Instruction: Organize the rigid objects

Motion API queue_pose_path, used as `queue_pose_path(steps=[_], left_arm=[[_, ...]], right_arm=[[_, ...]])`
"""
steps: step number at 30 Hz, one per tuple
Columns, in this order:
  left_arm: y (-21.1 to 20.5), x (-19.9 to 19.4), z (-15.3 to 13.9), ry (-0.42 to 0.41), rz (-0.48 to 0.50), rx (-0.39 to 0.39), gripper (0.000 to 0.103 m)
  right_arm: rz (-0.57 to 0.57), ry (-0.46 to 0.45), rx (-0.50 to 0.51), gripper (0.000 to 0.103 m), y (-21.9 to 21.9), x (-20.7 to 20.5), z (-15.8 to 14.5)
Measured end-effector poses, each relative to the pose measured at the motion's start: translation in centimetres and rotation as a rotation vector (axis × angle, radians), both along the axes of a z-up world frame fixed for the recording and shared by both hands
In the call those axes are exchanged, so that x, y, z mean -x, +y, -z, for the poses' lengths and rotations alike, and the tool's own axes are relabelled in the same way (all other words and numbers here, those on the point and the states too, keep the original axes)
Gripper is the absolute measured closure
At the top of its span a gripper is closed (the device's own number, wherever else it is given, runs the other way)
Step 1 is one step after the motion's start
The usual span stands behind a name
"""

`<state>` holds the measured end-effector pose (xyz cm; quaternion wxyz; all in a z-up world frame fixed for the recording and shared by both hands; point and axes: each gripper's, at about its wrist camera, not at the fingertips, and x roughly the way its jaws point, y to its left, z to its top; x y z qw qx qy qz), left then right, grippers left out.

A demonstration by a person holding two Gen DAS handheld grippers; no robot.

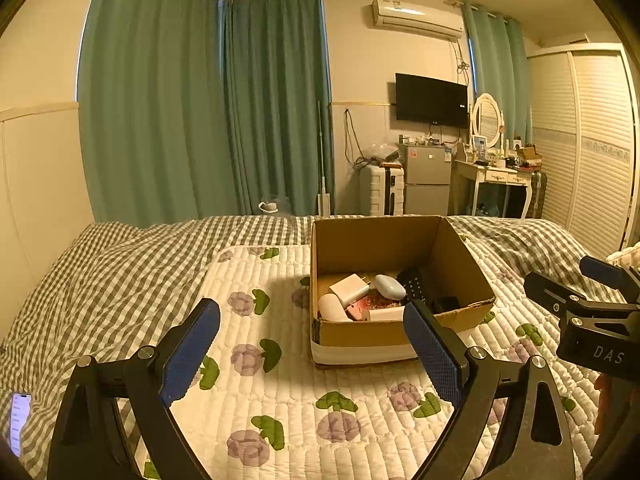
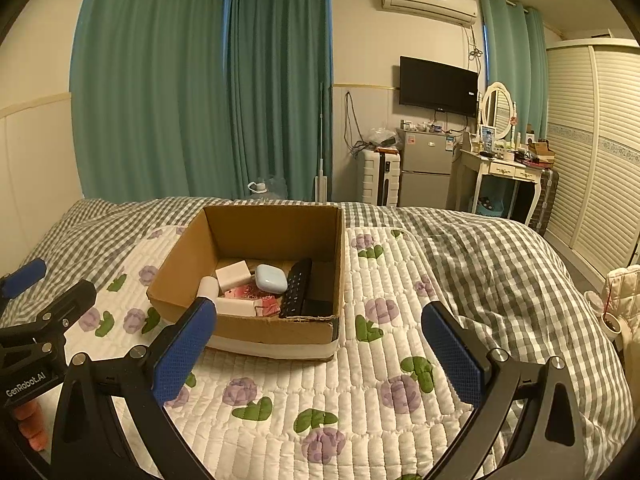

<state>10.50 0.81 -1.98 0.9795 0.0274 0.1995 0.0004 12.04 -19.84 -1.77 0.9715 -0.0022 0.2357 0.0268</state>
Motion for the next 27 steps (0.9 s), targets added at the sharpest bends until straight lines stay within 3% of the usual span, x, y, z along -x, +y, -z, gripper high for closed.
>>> queue_pose_path(steps=[27], left_arm=[[0.14,0.29,-0.02,-0.007,-0.017,0.008,0.008]], right_arm=[[0.015,0.008,0.016,0.0,0.05,-0.13,0.22]])
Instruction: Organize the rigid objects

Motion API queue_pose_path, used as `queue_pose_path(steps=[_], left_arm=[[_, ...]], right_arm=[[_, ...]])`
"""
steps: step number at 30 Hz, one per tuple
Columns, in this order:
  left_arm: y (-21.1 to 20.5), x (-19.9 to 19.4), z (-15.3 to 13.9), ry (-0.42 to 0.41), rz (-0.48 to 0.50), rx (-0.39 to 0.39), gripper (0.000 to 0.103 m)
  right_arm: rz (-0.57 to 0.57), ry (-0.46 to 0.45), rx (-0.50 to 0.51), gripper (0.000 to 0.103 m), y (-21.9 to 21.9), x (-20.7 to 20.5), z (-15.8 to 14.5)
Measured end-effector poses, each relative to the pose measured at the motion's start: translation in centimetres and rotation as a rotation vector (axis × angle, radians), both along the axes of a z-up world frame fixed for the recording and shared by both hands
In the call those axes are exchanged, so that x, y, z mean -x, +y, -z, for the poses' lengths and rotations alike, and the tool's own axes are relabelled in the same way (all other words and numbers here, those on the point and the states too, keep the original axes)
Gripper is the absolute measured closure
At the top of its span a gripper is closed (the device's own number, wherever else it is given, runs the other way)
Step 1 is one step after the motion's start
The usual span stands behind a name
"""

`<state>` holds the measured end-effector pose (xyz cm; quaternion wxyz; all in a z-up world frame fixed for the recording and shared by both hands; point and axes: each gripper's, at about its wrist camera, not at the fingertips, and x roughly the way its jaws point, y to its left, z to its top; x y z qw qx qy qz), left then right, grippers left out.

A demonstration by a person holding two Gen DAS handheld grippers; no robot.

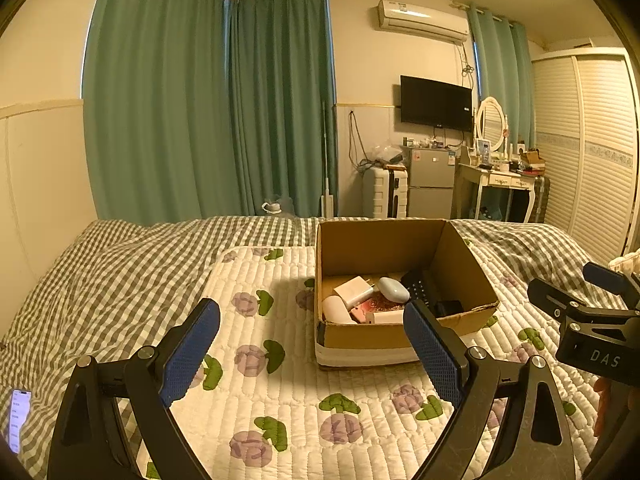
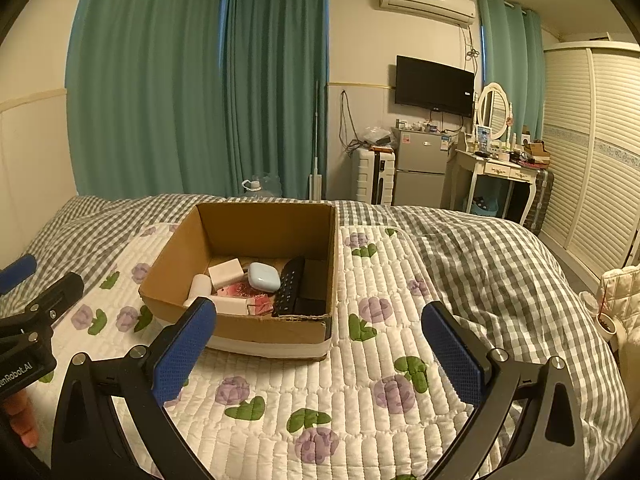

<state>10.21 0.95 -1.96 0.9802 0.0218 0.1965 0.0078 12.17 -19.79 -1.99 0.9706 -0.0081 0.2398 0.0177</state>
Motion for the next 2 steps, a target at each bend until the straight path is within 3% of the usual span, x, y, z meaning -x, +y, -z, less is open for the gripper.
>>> queue_pose_path(steps=[2], left_arm=[[-0.14,-0.04,0.11,0.007,0.0,-0.007,0.008]], right_arm=[[0.0,0.002,0.001,0.0,0.01,0.0,0.01]])
